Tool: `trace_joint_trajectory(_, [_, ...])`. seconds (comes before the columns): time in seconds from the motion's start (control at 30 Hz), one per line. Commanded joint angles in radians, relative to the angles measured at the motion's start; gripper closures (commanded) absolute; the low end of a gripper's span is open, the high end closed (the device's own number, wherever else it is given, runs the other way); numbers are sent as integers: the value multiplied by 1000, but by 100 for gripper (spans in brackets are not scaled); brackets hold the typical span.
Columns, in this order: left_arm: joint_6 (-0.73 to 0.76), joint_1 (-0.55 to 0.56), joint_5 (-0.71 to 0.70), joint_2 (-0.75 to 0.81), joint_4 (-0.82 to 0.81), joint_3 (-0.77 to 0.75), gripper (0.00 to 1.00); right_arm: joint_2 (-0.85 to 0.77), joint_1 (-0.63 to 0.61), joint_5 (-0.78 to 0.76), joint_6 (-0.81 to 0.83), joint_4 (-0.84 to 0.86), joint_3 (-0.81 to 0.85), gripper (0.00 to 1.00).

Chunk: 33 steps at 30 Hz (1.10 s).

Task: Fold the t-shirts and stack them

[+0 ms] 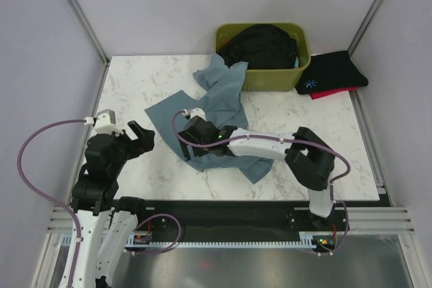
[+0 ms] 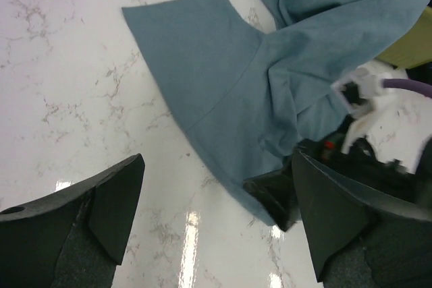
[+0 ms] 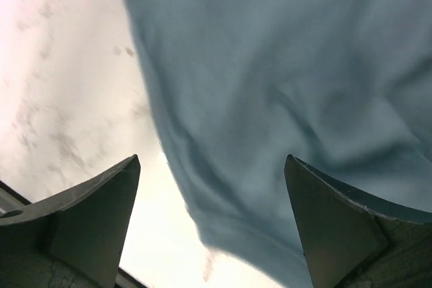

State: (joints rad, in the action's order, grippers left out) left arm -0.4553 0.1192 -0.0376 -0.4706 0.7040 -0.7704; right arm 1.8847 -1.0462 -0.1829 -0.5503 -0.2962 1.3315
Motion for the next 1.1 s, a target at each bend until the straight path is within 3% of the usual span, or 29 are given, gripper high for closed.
trace_joint_trajectory(0.0, [17,-4,-44,36,-28,-4,2,155,-18,23,4,12,176,4])
trace_joint_trajectory(0.13, [23,-4,-39,44,-26,-4,2,269,-32,19,-6,-17,229,6])
trace_joint_trajectory(0.33, [27,-4,-24,44,-26,-6,2,151,-32,-72,-78,-26,-44,7])
trace_joint_trajectory(0.47, [30,-7,-8,32,-32,-7,2,-91,-14,-145,-204,-44,-369,5])
trace_joint_trajectory(0.63, [33,-15,5,21,-37,-9,2,-428,99,-165,-436,-101,-725,4])
trace_joint_trajectory(0.67, [35,-18,10,21,-37,-9,2,-569,110,-179,-506,-113,-759,4])
trace_joint_trajectory(0.73, [32,-23,15,20,-38,-7,2,-698,117,-255,-565,-192,-802,4])
trace_joint_trajectory(0.83, [15,-26,24,12,-41,-1,2,-870,118,-375,-613,-332,-761,6])
trace_joint_trajectory(0.9, [15,-26,31,-6,-43,-4,3,-904,111,-403,-497,-340,-714,10])
trace_joint_trajectory(0.97, [21,-26,61,-31,-43,-7,4,-828,86,-424,-439,-365,-599,12])
trace_joint_trajectory(1.07, [21,-26,68,-46,-44,-9,4,-655,-59,-539,-393,-422,-410,10])
